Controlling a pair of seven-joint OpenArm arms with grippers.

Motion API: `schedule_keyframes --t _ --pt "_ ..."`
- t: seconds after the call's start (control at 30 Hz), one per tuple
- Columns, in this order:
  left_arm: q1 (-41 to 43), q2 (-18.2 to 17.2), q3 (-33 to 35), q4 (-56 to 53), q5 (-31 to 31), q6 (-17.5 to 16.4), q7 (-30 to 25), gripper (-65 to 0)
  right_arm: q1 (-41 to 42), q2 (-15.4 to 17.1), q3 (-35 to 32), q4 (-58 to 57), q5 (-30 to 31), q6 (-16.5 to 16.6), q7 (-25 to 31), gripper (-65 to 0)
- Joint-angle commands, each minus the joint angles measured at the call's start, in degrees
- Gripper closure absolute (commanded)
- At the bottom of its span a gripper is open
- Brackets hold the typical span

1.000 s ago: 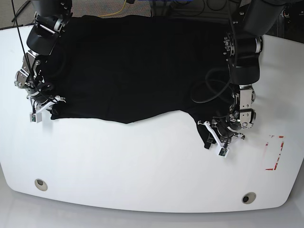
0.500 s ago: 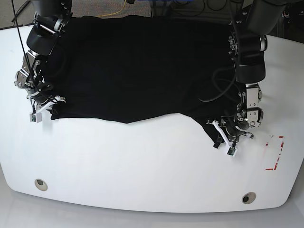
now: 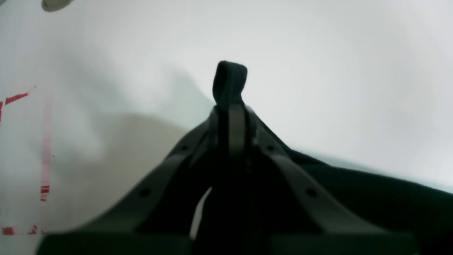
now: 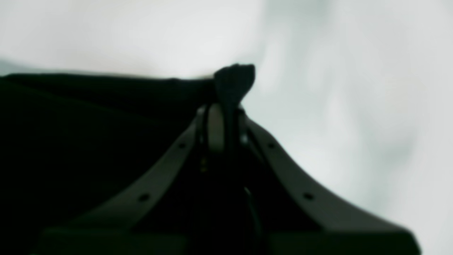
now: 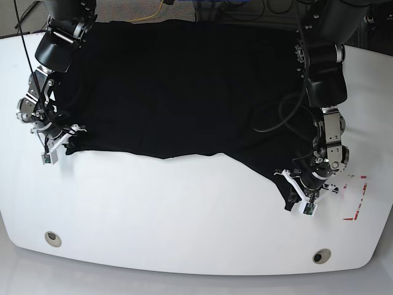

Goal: Layout the t-shirt on the table in an organized manner, then fold the t-shirt properly
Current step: 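Lift the hem with both grippers and pull it away from the collar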

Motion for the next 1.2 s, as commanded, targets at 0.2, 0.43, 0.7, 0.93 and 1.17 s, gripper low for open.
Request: schedule_keyframes --t 0.2,0.43,0.7,0.93,1.17 --pt "-1.81 -0.36 -0.05 6.32 -0.66 0.01 0.13 0.0 1.49 1.36 0.16 9.99 0.82 -0.07 -1.15 -0.3" --pt "-2.25 -0.36 -0.05 9.66 -0.75 0.01 1.98 0.0 5.01 1.79 0.07 11.75 0.21 -0.24 -1.76 -0.4" --pt "-6.64 -0.36 0.03 9.22 -0.57 0.1 1.98 0.0 12.92 3.73 -0.02 4.45 0.21 -0.24 -2.2 -0.4" --pt "-7.78 -0.36 0.03 9.57 -0.57 0.1 3.3 0.0 18.72 5.05 -2.04 0.06 0.21 -0.15 -2.29 -0.4" --pt "-6.38 -0.44 -1.64 13.97 -0.75 -0.17 3.56 0.0 17.75 5.31 -2.66 0.14 0.47 -0.15 -2.29 -0.4"
